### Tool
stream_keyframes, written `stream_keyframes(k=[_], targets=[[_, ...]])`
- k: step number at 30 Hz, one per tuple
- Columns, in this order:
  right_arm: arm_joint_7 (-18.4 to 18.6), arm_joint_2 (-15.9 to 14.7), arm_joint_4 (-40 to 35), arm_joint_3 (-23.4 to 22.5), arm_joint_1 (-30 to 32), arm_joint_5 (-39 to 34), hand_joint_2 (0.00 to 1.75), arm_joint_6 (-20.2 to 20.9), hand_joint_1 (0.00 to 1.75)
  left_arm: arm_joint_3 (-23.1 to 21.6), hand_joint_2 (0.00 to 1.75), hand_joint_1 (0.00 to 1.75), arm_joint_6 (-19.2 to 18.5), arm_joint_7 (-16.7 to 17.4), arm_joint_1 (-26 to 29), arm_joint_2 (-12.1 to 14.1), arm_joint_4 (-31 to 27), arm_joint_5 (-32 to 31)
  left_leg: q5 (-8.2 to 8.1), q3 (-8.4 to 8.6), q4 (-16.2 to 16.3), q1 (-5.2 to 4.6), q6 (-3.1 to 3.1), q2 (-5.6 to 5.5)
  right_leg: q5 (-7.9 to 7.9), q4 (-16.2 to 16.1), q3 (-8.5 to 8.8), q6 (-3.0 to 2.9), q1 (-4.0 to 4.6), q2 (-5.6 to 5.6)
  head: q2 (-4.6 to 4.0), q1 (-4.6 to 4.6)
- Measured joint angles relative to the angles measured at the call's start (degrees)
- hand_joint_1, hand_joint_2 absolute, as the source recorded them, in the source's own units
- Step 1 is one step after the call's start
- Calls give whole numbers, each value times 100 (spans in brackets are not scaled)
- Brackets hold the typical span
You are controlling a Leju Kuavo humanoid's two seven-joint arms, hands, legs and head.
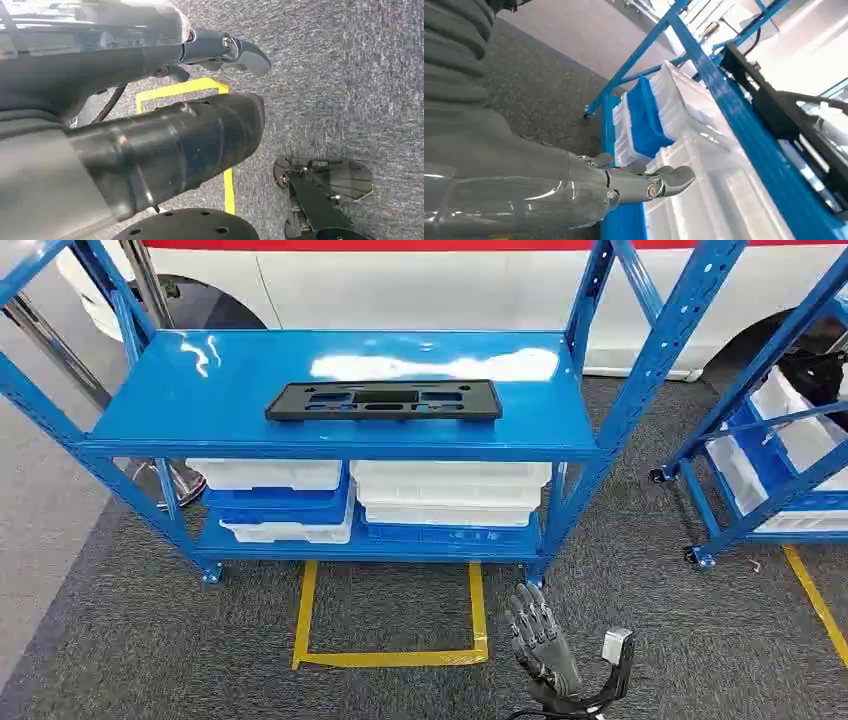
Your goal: Take the parts from the cabinet and place them on the table.
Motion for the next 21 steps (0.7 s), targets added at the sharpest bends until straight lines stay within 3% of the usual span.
stream_keyframes(k=[4,8,10,11,14,15,16,17,19,20,21], targets=[[-98,22,-299,314,91,262,175,120,0,13,0,0,0,17,-9,-2,9,-24,0,-1,0,0,0,0,0,0,-1,0,1,0,0,0],[-170,41,-829,1011,274,354,175,48,0,15,0,0,-20,33,-21,-4,15,-63,0,-2,0,1,0,0,0,0,-4,0,2,0,0,0],[-157,42,-1067,1408,303,304,175,-72,0,15,0,0,-31,42,-24,-4,15,-79,-20,-16,41,-9,38,1,10,-7,-6,13,-18,2,0,-2],[-109,35,-1165,1576,322,273,0,-160,0,17,0,0,-35,42,-26,-4,15,-92,-29,-21,55,-9,51,2,9,-2,-7,15,-19,-1,0,0],[159,2,-1401,2077,341,266,0,-565,0,17,0,0,-42,44,-28,-2,15,-105,-15,-38,40,-17,75,3,38,-40,2,59,-21,-1,0,-2],[272,-18,-1447,2219,331,330,0,-747,0,15,0,0,-42,44,-34,-4,15,-105,38,-15,-61,1,103,3,53,-62,24,84,10,1,0,0],[457,-92,-1499,2433,323,435,0,-1043,0,15,0,0,-39,48,-36,-15,20,-103,102,69,-144,79,108,41,9,-19,18,99,-11,13,0,0],[648,-183,-1540,2600,313,470,0,-1305,0,17,0,0,-31,48,-41,-18,24,-90,121,78,-184,84,138,34,-158,202,-99,129,-6,25,0,4],[1028,-337,-1718,2954,315,452,0,-1848,0,42,0,0,11,52,-43,-33,28,-44,122,64,-176,85,148,40,-570,1095,-560,187,-52,37,0,7],[1084,-447,-1792,3111,310,396,0,-1919,0,55,0,0,11,57,-42,-37,37,-35,114,61,-169,85,141,40,-683,1517,-795,214,-72,37,0,2],[1080,-549,-1851,3242,296,367,0,-1899,0,59,0,0,11,63,-42,-42,39,-37,98,69,-161,93,131,40,-653,1692,-920,234,-86,37,0,4]])
